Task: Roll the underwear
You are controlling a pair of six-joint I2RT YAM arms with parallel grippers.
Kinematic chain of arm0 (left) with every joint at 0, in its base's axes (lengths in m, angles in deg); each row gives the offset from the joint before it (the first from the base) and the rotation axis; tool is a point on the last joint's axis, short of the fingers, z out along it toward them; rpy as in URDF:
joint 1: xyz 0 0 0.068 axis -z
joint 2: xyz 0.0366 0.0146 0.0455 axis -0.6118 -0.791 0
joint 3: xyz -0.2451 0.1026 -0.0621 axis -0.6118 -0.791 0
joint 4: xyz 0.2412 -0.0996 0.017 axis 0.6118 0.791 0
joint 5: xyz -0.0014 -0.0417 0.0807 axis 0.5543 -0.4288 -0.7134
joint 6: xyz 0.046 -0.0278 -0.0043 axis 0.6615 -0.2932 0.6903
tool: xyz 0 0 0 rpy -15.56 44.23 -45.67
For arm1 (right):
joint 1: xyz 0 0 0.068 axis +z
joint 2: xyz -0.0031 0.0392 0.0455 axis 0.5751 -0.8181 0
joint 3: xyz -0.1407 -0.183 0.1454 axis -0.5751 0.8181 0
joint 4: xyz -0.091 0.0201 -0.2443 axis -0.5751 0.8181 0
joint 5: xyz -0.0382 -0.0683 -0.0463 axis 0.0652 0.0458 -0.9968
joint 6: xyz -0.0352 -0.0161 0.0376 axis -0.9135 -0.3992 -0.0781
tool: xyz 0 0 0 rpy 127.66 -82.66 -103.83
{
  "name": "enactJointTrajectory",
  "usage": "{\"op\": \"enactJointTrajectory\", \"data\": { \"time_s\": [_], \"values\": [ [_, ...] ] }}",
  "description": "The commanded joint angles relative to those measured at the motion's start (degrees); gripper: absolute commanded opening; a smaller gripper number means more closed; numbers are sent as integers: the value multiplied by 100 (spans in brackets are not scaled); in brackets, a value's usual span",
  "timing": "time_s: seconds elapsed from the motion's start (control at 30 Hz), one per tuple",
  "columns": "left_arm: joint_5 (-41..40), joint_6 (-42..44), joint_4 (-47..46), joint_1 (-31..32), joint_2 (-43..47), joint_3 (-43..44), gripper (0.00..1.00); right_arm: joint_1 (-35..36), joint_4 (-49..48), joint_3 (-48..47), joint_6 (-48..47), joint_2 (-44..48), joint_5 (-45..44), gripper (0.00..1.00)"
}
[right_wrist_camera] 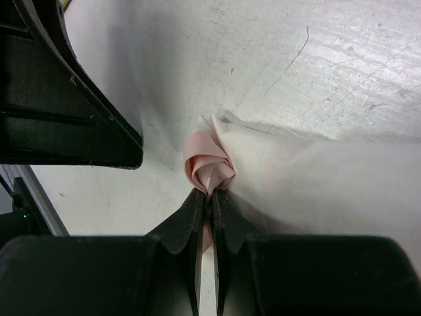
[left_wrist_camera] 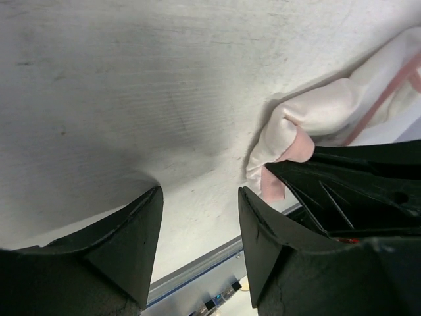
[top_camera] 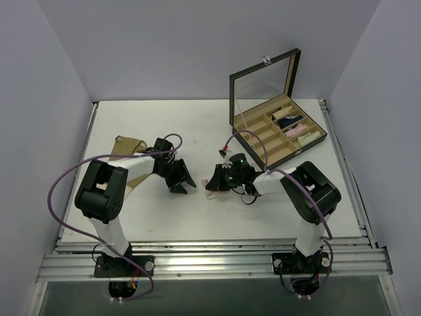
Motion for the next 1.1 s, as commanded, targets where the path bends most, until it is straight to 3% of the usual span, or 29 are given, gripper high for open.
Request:
{"op": "enactJointTrajectory", "data": {
  "time_s": [0.0,0.6,0.8,0.97,1.07],
  "values": [
    [28,-43,-852,41,5,-257,59,-63,-88,246,153,-2,225,0],
    [266,-289,-1714,401,-601,-178,54,-178,-378,545,179,33,453,0],
    [257,-403,-1864,559,-751,-125,40,-195,-115,457,65,86,401,1],
    [64,-465,-1460,682,-935,190,15,-195,1008,167,-391,455,-170,23],
    [-182,-491,-1065,770,-865,305,7,-134,1737,-70,-629,911,-767,32]
  ]
}}
